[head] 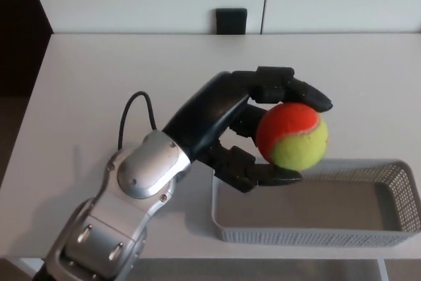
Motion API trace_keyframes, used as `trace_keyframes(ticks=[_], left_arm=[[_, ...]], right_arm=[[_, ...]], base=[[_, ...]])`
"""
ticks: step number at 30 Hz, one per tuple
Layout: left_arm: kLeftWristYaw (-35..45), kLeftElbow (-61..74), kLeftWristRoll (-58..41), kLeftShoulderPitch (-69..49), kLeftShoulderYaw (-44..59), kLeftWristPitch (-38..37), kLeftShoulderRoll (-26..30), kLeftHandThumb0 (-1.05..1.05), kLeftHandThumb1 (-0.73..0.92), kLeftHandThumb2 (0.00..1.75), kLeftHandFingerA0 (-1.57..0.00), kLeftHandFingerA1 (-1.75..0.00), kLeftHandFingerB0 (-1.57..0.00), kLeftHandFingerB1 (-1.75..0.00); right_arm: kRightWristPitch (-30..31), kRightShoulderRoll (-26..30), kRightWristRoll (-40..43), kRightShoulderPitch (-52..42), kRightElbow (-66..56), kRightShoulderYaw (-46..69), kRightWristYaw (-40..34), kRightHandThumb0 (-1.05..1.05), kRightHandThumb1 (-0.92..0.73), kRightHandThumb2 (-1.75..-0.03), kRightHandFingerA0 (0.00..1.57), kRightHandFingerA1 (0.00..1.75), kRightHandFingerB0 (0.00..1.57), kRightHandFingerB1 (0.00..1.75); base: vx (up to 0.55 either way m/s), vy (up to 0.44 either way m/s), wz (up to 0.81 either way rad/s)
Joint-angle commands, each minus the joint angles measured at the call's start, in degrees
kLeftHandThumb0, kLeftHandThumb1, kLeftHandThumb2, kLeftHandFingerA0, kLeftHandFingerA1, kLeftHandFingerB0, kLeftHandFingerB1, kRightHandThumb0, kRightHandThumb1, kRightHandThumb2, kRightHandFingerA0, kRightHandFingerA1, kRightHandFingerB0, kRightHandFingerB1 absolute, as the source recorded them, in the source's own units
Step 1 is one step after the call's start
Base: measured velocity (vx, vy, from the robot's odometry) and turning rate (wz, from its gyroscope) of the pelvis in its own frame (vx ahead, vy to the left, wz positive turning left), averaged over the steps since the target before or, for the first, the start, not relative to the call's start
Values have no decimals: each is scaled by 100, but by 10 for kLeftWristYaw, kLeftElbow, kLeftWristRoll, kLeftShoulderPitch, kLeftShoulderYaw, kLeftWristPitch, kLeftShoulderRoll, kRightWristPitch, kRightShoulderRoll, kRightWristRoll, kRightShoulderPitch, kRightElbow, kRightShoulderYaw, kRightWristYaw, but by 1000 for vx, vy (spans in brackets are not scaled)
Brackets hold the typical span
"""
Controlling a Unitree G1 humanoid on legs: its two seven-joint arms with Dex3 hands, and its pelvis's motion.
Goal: The robot walk towards a table in front and uses its left hand to pickup a tennis ball on the left side and put it in a container on the right hand side
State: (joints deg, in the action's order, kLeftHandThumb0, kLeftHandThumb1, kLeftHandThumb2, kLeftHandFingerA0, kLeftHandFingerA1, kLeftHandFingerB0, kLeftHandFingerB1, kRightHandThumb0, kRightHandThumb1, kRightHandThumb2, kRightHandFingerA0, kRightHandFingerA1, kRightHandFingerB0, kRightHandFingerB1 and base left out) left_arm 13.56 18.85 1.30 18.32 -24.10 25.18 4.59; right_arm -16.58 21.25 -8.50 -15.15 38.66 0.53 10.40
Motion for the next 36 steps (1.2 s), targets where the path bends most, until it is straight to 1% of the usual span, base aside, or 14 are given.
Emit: trace_keyframes(ticks=[1,3,4,8,9,13,14,24,25,26,27,31,32,36], left_arm=[[-25,-36,41,-5,-12,21,-4,-6,71,68,-110,-96,-82,-65],[-25,-38,43,-5,-11,20,-6,-6,71,68,-110,-96,-82,-65],[-13,-41,58,1,-25,32,11,-59,44,70,-24,-47,-11,-36],[3,-46,80,11,-48,52,37,-59,44,70,-24,-47,-11,-36],[0,-53,86,7,-51,40,43,-68,41,76,-12,-47,-3,-17],[-4,-64,97,0,-56,19,51,-68,41,76,-12,-47,-3,-17],[-8,-67,96,-6,-53,17,50,-77,50,82,-3,-38,-13,-15],[-4,-70,100,-17,-41,4,54,-72,46,84,-1,-38,-10,-19],[1,-65,98,-16,-37,4,57,-75,52,56,-7,-32,-2,-25],[8,-60,95,-15,-32,4,61,-75,52,56,-7,-32,-2,-25],[10,-51,92,-19,-27,2,64,-73,45,83,-3,-31,-5,-16],[19,-26,90,-28,-17,1,73,-75,46,84,-4,-32,-5,-14],[29,10,71,-39,7,-2,83,-68,41,83,-2,-43,-3,-20],[61,116,16,-80,75,9,102,-72,44,83,-4,-35,-6,-14]], right_arm=[[12,11,-5,-3,-15,-1,-3,-44,-52,-79,68,57,52,51],[14,11,-5,-4,-17,-1,-3,-44,-52,-79,68,57,52,51],[15,11,-7,-4,-21,-1,-4,-44,-52,-78,68,57,52,51],[20,12,-10,-5,-30,-1,-6,-44,-52,-78,68,57,52,51],[24,13,-10,-2,-32,-2,-5,-44,-52,-78,67,56,51,50],[33,14,-11,2,-37,-3,-3,-44,-52,-78,67,56,51,50],[34,14,-11,8,-35,-4,-3,-43,-52,-77,68,56,51,50],[43,13,-10,31,-29,-5,-1,-44,-53,-77,68,56,51,51],[40,12,-10,33,-26,-5,-3,-43,-52,-77,68,56,52,51],[37,11,-9,36,-22,-5,-4,-43,-52,-77,68,56,52,51],[36,11,-10,37,-22,-6,-4,-44,-52,-78,68,57,53,51],[38,12,-11,38,-21,-7,-4,-45,-52,-78,69,57,53,52],[40,11,-11,43,-19,-8,-3,-45,-52,-78,67,56,52,51],[40,11,-12,49,-11,-10,-4,-44,-52,-78,68,57,53,51]], base=[[0,0,0],[0,0,0],[0,0,0],[0,0,0],[0,0,0],[0,0,0],[0,0,0],[0,0,0],[0,0,0],[0,0,0],[0,0,0],[0,0,0],[0,0,0],[0,0,0]])
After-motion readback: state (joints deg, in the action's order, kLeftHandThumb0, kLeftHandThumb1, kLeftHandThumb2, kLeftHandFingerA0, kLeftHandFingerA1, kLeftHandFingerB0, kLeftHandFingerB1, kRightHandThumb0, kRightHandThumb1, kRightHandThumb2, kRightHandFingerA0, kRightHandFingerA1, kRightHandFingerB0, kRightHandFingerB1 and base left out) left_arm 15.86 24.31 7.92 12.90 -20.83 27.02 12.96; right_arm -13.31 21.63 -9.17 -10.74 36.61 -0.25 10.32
